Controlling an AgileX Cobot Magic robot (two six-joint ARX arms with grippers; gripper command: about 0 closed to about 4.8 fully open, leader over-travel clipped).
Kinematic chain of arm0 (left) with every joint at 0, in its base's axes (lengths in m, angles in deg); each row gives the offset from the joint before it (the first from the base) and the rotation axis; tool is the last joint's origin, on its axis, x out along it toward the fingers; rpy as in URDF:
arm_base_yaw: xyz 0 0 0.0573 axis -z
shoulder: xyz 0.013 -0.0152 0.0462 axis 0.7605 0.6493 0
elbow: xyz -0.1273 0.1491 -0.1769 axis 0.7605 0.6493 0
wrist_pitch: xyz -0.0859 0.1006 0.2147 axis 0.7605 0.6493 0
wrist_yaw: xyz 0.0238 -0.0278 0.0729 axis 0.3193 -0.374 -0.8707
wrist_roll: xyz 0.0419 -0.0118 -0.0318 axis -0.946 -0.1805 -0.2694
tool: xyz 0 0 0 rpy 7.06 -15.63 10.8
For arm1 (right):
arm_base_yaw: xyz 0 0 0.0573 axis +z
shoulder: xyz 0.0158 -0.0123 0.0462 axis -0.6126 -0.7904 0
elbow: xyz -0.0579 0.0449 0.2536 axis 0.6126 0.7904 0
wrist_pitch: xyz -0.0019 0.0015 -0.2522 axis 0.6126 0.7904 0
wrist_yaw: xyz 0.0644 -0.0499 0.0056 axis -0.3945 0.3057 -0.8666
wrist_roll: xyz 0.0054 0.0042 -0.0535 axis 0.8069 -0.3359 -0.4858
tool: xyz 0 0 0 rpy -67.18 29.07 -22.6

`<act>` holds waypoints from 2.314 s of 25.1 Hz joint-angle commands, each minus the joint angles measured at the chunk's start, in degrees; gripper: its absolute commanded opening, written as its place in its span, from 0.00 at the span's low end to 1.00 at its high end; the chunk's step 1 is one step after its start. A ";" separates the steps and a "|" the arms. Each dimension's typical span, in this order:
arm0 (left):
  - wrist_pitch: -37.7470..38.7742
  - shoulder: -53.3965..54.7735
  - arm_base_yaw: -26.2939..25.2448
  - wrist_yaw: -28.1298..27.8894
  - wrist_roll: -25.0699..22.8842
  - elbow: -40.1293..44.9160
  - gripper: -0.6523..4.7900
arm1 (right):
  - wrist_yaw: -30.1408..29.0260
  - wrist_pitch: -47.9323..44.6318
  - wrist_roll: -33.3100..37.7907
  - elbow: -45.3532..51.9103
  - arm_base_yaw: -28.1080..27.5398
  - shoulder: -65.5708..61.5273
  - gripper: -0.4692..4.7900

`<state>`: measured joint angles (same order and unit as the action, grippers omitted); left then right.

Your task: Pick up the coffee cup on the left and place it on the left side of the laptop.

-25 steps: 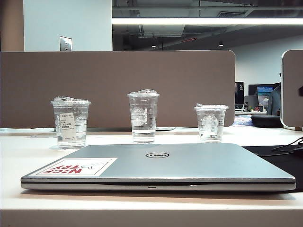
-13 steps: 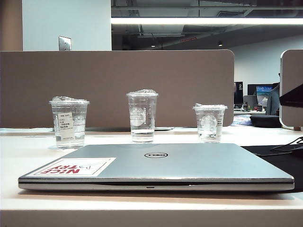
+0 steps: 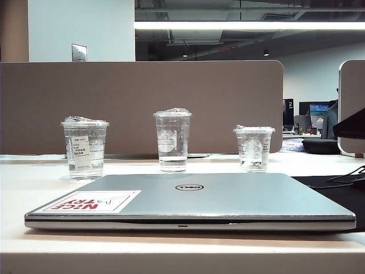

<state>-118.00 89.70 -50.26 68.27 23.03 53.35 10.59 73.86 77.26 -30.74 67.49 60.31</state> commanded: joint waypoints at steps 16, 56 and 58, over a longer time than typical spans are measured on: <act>-24.37 64.89 0.02 14.49 2.95 -26.91 1.00 | 0.00 -1.01 0.00 0.24 1.16 0.11 0.08; -29.77 81.07 4.31 11.69 3.96 -41.70 0.81 | 0.02 -1.01 0.00 0.24 1.14 -0.17 0.08; -30.01 81.07 4.31 11.69 3.96 -41.70 0.83 | 0.02 -1.01 0.00 0.24 1.14 -0.17 0.08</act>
<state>-146.80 170.77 -45.96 79.94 26.83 11.62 10.59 73.86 77.26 -30.74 68.63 60.18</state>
